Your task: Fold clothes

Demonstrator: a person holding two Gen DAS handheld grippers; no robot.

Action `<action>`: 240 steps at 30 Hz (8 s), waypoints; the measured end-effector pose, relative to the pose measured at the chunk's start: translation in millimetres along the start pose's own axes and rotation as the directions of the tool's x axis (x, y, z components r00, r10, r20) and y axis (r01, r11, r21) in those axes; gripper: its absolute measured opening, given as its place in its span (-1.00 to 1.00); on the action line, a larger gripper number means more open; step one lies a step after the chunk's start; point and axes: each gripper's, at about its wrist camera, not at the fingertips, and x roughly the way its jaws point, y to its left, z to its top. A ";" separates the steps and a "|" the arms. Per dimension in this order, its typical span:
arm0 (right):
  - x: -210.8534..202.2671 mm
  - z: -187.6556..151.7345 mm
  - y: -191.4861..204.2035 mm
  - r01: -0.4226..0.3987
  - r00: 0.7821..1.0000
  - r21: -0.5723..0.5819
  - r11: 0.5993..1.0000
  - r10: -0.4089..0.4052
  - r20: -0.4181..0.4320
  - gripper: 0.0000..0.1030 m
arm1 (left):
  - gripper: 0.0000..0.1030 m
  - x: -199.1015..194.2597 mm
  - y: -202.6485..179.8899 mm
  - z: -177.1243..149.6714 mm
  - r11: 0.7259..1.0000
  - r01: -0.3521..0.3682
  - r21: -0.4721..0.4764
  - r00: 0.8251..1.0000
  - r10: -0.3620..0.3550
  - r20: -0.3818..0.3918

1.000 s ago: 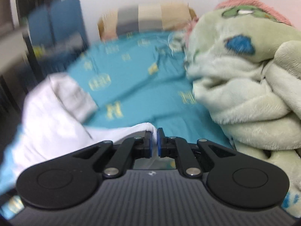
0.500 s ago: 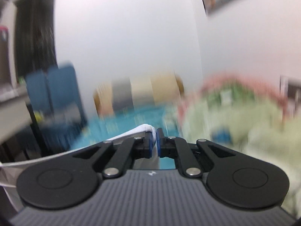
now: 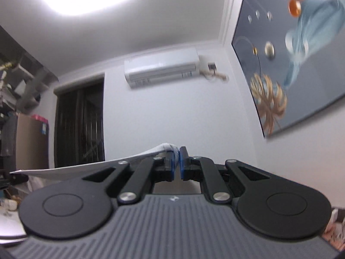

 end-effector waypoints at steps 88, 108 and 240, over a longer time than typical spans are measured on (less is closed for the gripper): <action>68.0 -486.5 -169.3 0.283 0.637 0.380 0.881 0.124 -0.761 0.10 | 0.97 110.6 136.2 -485.2 0.995 -0.003 0.104 0.706 0.075 -0.704; 144.3 -662.3 -230.8 0.691 0.587 0.586 0.424 0.144 -0.796 0.09 | 0.97 153.6 200.5 -527.7 0.949 -0.302 -0.095 0.610 0.116 -0.784; 119.1 -536.1 -178.3 0.128 0.562 0.230 0.965 0.121 -0.819 0.54 | 0.28 302.5 117.1 -577.9 0.982 0.026 0.188 0.578 0.139 -0.804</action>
